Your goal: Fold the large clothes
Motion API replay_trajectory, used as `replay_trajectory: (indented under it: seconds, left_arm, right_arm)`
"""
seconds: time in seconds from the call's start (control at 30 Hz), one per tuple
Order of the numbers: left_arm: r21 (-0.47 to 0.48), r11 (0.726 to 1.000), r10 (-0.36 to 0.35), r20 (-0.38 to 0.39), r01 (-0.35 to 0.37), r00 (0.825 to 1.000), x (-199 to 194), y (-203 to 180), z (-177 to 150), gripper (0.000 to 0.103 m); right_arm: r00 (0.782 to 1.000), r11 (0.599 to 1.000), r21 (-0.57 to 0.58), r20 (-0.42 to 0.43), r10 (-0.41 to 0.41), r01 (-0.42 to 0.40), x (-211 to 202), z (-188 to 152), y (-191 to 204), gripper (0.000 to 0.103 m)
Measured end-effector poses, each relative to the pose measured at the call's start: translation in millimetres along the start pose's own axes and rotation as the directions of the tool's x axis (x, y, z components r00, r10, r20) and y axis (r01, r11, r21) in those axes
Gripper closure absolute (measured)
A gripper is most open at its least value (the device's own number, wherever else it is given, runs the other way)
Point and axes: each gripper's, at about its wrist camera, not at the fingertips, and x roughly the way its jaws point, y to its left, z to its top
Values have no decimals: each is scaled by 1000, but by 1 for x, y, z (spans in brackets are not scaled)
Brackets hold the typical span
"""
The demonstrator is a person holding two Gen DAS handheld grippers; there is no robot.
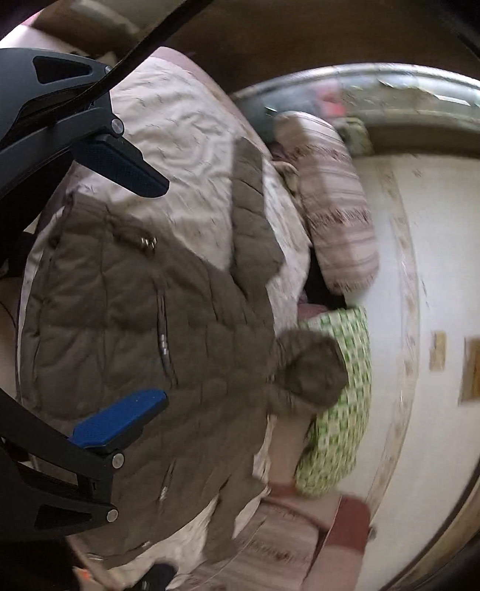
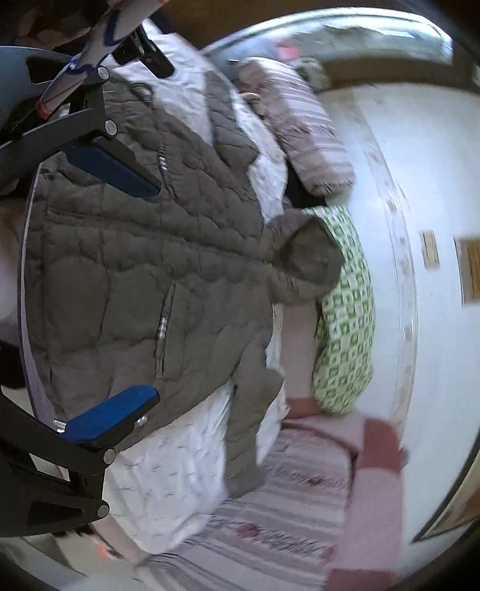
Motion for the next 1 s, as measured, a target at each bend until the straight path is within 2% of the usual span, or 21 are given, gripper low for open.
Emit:
replay_trajectory:
  seconds: [0.07, 0.13, 0.33, 1.0]
  left_arm:
    - [22, 1000, 7, 9, -7, 1000, -3, -7, -2, 0]
    - [19, 1000, 7, -7, -7, 1000, 1, -5, -2, 0]
    - [-34, 999, 22, -70, -24, 997, 21, -5, -3, 0]
    - [-18, 999, 23, -123, -26, 992, 32, -10, -11, 0]
  right_arm:
    - [999, 1000, -26, -29, -14, 13, 4, -10, 13, 0]
    - [997, 999, -44, -70, 15, -18, 11, -17, 23, 0]
    - [999, 992, -124, -47, -10, 4, 7, -21, 38, 0]
    - [992, 990, -142, -125, -31, 13, 26, -27, 38, 0]
